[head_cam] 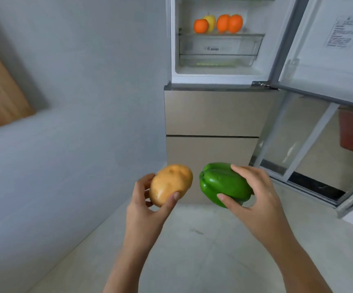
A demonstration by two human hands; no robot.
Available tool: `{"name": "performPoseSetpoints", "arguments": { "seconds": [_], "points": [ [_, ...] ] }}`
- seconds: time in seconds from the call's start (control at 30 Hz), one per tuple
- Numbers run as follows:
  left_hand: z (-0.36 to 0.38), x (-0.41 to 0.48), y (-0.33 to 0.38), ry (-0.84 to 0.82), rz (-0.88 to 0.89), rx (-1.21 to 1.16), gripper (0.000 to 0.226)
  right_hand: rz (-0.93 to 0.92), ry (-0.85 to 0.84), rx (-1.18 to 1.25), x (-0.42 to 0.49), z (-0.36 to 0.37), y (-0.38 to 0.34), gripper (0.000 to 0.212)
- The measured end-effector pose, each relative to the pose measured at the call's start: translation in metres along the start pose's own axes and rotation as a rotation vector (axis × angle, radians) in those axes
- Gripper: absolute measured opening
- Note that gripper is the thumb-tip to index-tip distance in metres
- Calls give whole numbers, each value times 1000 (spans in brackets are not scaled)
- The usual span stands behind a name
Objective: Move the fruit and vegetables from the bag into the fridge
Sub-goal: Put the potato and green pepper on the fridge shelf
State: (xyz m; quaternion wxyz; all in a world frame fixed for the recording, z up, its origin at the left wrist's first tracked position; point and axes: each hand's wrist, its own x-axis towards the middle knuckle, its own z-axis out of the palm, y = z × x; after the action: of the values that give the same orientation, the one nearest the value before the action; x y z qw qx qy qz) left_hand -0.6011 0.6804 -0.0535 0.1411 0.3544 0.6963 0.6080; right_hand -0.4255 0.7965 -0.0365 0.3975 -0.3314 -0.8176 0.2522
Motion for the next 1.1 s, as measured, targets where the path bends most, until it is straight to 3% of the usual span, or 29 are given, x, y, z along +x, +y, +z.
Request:
{"name": "performPoseSetpoints", "arguments": {
  "seconds": [0.33,0.77,1.1],
  "points": [
    [60,96,-16,-89,17,-9,51,73,80,-8,80,6,59,61],
    [210,260,18,-77,203,66,57,30,157,28,256,-33,176,62],
    [265,360,13,-40,215,34,60,-4,166,61,359,-24,226,62]
  ]
}}
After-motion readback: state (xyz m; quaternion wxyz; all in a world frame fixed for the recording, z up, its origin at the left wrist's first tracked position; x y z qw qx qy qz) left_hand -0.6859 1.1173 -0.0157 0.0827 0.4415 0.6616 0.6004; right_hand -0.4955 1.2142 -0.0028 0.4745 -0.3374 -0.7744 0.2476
